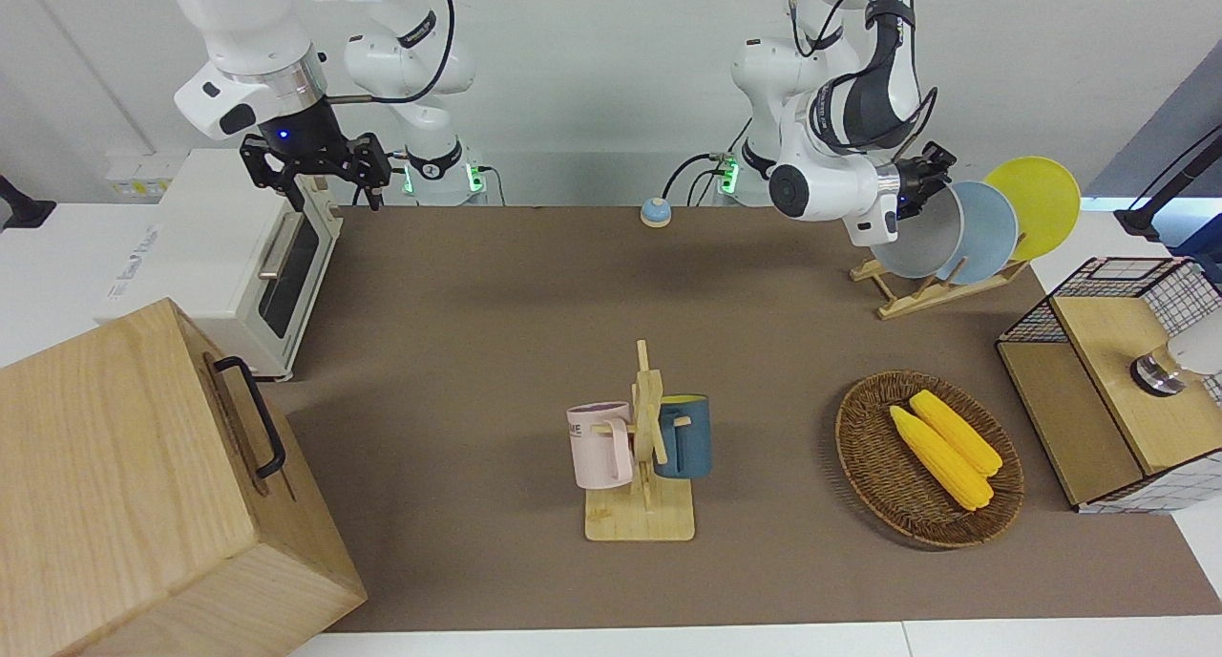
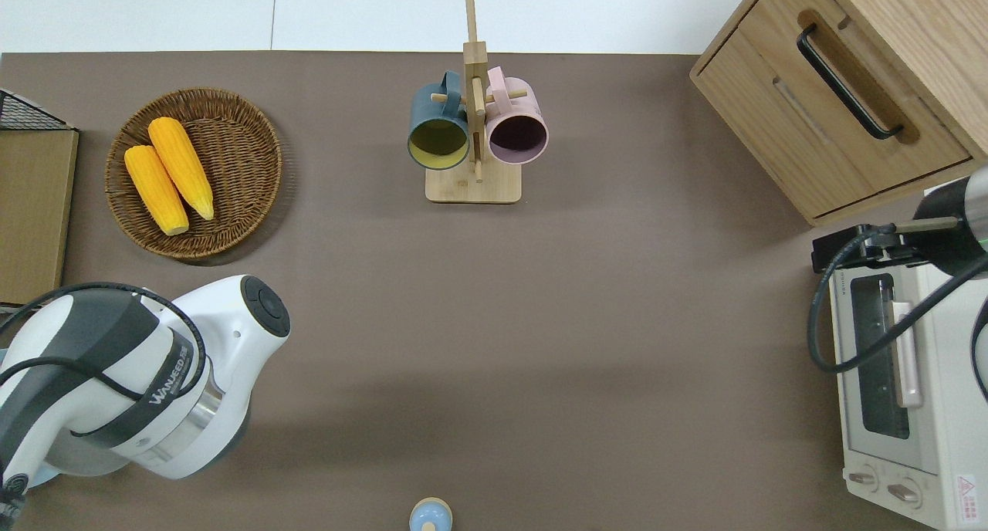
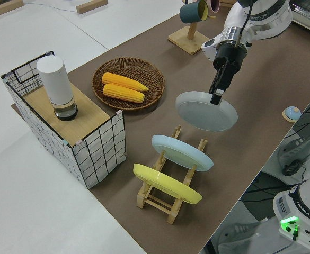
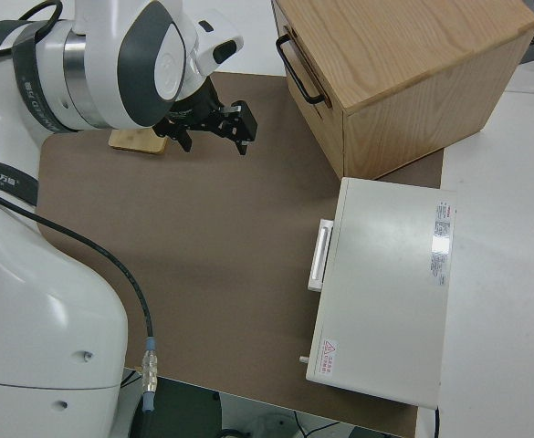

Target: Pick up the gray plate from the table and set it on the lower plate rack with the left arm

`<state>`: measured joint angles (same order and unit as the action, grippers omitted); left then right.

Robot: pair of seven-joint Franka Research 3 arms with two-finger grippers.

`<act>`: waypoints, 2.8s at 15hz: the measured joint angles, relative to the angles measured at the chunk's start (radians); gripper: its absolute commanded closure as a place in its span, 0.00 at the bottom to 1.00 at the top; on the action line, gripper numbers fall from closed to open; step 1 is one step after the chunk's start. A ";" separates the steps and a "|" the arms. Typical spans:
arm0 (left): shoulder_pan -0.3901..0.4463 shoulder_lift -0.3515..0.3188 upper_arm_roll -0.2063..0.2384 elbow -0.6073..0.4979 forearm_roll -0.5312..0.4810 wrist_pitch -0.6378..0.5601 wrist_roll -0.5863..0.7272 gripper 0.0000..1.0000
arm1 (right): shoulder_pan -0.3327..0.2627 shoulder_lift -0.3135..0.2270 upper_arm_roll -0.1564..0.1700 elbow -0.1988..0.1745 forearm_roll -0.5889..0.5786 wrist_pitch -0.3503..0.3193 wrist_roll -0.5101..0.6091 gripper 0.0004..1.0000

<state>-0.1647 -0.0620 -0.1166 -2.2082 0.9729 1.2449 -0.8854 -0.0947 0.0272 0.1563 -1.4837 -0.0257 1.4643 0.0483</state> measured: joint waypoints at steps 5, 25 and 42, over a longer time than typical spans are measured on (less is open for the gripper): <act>0.000 0.053 0.000 -0.028 0.016 0.000 -0.090 1.00 | 0.000 0.000 0.000 0.000 0.000 0.000 0.000 0.02; 0.015 0.149 0.014 -0.044 0.066 0.038 -0.176 0.00 | 0.000 0.000 0.000 0.000 0.000 0.000 0.000 0.02; 0.045 0.129 0.020 0.199 -0.001 0.013 0.140 0.00 | 0.000 0.000 0.000 0.000 0.000 0.000 0.000 0.02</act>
<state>-0.1201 0.0672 -0.0963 -2.0092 0.9718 1.2582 -0.7451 -0.0947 0.0272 0.1563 -1.4837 -0.0257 1.4643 0.0483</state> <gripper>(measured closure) 0.000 0.013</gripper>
